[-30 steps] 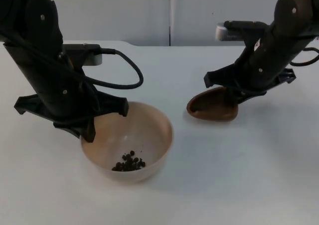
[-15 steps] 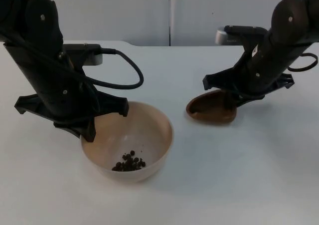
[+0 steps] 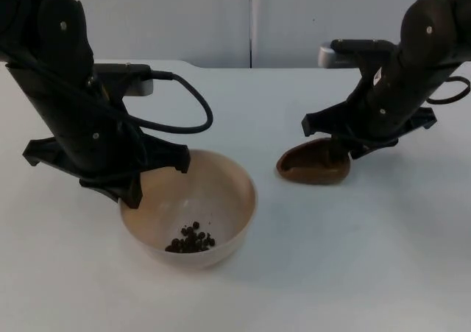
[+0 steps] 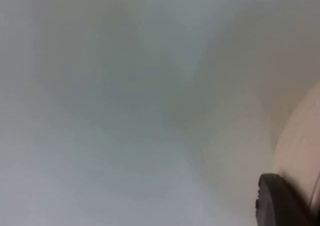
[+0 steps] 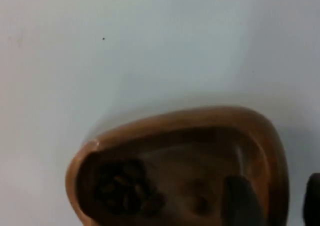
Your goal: Pick up the bowl with the left hand and pour the coffee beans from the cup into the bowl with the right hand.
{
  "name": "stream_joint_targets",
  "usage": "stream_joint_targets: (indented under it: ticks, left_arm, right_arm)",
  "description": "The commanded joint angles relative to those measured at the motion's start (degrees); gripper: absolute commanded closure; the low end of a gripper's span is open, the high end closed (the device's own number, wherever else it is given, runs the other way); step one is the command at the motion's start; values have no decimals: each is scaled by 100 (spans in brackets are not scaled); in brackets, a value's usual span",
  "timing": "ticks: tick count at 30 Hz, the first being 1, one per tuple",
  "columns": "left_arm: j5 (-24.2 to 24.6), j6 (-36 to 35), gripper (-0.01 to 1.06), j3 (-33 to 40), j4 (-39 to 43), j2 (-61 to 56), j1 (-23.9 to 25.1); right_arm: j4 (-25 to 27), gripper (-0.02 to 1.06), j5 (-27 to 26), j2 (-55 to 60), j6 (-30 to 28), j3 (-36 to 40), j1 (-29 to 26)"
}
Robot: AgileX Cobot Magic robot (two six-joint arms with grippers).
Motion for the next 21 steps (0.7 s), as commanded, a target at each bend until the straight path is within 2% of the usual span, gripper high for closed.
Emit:
stream_joint_targets:
  ticks: [1,4,6,7,9,11,14,21]
  left_arm:
    - [-28,33,94,10,59,7,17]
    - [-4,33,68,10,59,7,17]
    - [17,33,45,10,35,7,17]
    - [17,33,45,10,35,7,17]
    - [37,33,29,10,7,7,17]
    - [68,33,18,10,7,7,17]
    - [98,33,14,10,7,-4,17]
    - [142,33,14,10,7,-105,17]
  right_arm:
    - [-28,60,30,-12,89,0,-22]
    - [-28,45,16,-12,124,0,-22]
    - [-28,38,16,-35,124,0,-22]
    - [-28,38,16,-35,124,0,-22]
    - [-28,35,32,-84,124,-9,-22]
    - [-41,35,44,-153,124,-9,-22]
    - [-49,35,44,-285,106,-9,-22]
    - [-156,35,144,-872,43,-9,-22]
